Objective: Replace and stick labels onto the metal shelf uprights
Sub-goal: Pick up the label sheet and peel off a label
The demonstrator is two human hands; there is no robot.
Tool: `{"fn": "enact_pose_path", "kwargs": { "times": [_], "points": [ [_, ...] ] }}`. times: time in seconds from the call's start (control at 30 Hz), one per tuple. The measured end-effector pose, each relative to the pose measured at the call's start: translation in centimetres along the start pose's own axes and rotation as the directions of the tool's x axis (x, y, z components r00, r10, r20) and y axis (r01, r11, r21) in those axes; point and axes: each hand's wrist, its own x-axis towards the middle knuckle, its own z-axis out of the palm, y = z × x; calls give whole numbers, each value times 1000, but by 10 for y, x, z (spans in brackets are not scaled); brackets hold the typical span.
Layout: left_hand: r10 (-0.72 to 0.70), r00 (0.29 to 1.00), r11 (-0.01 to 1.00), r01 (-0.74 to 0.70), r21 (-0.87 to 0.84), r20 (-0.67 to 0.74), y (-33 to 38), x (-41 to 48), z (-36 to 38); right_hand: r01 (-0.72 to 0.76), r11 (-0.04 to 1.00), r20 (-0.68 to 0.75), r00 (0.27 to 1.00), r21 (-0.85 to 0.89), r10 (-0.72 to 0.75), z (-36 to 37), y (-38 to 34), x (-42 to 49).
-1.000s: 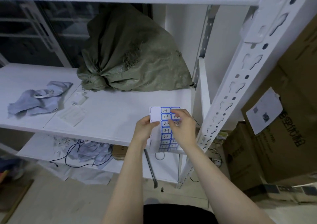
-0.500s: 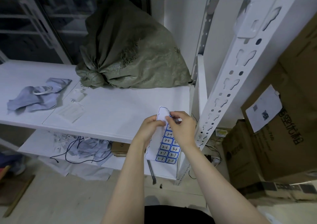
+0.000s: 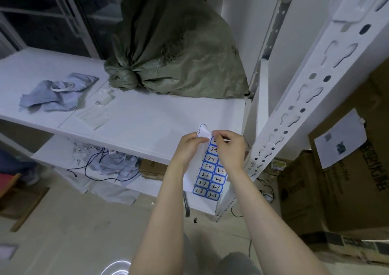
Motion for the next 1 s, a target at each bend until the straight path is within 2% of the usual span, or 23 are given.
{"fn": "enact_pose_path", "kwargs": {
  "times": [0.13, 0.27, 0.53, 0.83, 1.0],
  "points": [
    [23, 1000, 999, -22, 45, -19, -8, 18, -6, 32, 999, -35, 999, -8, -33, 17, 12, 8],
    [78, 997, 996, -77, 52, -16, -20, 37, -14, 76, 997, 2, 997, -21, -76, 34, 27, 16],
    [197, 978, 960, -206, 192, 63, -40, 80, -29, 114, 985, -29, 992, -125, -119, 60, 58, 38],
    [368, 923, 874, -384, 298, 112, -80, 105, -30, 224, 919, -101, 958, -323, -269, 74, 94, 48],
    [507, 860, 785, -488, 382, 56, -104, 94, -39, 366, 869, -146, 890, -332, -431, 80, 111, 27]
  ]
}}
